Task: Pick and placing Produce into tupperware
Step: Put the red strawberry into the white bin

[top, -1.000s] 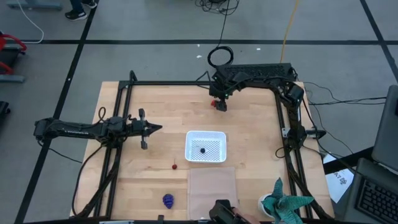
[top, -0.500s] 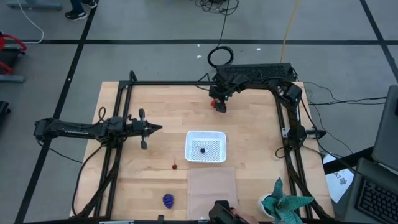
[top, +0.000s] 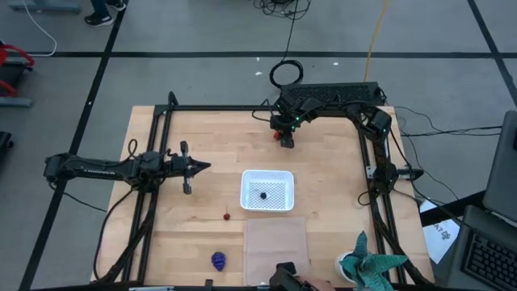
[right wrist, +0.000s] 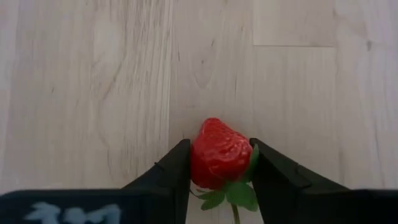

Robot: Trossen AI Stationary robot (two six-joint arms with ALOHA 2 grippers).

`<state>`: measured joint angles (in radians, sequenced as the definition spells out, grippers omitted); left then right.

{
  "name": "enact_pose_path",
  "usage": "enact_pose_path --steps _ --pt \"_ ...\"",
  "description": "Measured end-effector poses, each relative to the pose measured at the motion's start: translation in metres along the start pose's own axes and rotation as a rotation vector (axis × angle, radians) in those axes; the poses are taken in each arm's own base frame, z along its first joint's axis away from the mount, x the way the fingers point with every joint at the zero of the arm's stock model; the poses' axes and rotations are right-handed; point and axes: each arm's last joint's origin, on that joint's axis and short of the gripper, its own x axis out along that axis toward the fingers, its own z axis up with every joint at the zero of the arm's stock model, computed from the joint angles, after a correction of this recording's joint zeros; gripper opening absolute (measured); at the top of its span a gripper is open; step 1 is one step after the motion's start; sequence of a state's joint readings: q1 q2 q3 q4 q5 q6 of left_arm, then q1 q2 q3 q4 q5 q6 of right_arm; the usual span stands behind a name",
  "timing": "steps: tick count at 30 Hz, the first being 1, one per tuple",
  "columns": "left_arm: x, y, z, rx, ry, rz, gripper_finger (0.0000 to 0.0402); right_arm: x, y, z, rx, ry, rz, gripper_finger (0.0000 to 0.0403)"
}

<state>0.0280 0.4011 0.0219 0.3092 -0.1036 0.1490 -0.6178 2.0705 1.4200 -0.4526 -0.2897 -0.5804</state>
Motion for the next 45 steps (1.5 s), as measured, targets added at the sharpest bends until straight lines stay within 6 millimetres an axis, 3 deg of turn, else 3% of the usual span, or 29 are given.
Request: enact_pose_path --steps 7,12,24,33,45 --pt "0.0 0.0 0.0 -0.002 0.0 0.0 0.0003 -0.004 0.001 0.001 0.011 0.029 0.022 0.0135" --pt "0.0 0.0 0.0 -0.003 -0.001 0.0 0.0003 -0.022 0.001 0.009 0.005 0.021 0.014 0.0139" --pt "0.0 0.0 0.0 -0.004 -0.002 0.0 0.0003 -0.092 0.011 0.031 -0.013 -0.141 -0.091 0.0134" --pt "0.0 0.0 0.0 -0.006 -0.003 0.0 0.0003 -0.137 0.024 0.037 -0.005 -0.224 -0.134 0.013" --pt "0.0 0.0 0.001 -0.009 -0.011 0.002 0.0003 -0.154 0.038 0.04 0.019 -0.305 -0.027 0.013"
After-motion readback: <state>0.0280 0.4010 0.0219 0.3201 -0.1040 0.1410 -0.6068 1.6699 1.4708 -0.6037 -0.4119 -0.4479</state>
